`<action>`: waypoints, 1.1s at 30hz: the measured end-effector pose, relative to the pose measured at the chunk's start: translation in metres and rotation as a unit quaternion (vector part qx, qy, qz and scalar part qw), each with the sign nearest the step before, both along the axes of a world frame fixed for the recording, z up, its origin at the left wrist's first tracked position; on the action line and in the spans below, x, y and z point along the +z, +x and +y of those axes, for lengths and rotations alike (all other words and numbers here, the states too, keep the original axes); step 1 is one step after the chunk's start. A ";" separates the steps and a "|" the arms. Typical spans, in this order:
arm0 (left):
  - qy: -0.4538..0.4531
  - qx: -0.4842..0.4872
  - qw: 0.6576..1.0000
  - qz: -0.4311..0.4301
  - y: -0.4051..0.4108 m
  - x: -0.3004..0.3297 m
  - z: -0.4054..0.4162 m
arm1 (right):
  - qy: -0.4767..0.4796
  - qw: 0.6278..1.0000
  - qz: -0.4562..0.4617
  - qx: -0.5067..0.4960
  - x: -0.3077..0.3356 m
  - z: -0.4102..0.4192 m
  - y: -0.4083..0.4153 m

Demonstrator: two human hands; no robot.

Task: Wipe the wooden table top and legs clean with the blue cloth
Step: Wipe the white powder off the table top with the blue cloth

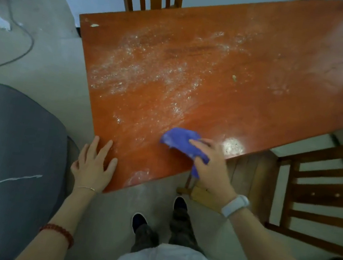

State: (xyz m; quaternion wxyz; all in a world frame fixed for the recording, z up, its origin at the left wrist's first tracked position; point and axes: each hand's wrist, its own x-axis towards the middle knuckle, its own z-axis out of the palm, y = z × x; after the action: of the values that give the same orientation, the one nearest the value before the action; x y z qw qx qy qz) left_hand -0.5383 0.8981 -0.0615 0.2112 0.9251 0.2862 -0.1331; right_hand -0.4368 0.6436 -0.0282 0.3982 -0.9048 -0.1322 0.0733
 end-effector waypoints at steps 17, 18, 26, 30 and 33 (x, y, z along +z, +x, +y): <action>-0.141 -0.037 0.982 -0.124 0.009 0.016 0.062 | 0.065 0.987 0.056 0.132 0.005 0.077 -0.057; -0.142 -0.041 0.982 -0.118 0.008 0.012 0.061 | 0.075 0.995 0.022 0.054 0.006 0.068 -0.040; -0.062 -0.056 0.995 -0.061 0.020 -0.011 0.047 | -0.156 0.948 0.003 -0.277 -0.018 0.056 0.074; -0.154 0.025 0.975 -0.158 0.021 -0.012 0.063 | -0.181 0.979 -0.079 0.051 -0.036 0.128 0.008; -0.260 0.244 0.908 -0.221 0.013 -0.008 0.099 | -0.062 0.925 0.042 0.372 -0.009 0.165 -0.053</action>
State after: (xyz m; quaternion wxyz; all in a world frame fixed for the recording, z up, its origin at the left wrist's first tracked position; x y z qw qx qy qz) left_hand -0.5258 0.9968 -0.0695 0.5282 0.7441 0.4045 0.0610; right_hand -0.4897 0.8088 -0.0373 0.2901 -0.8098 -0.4377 0.2618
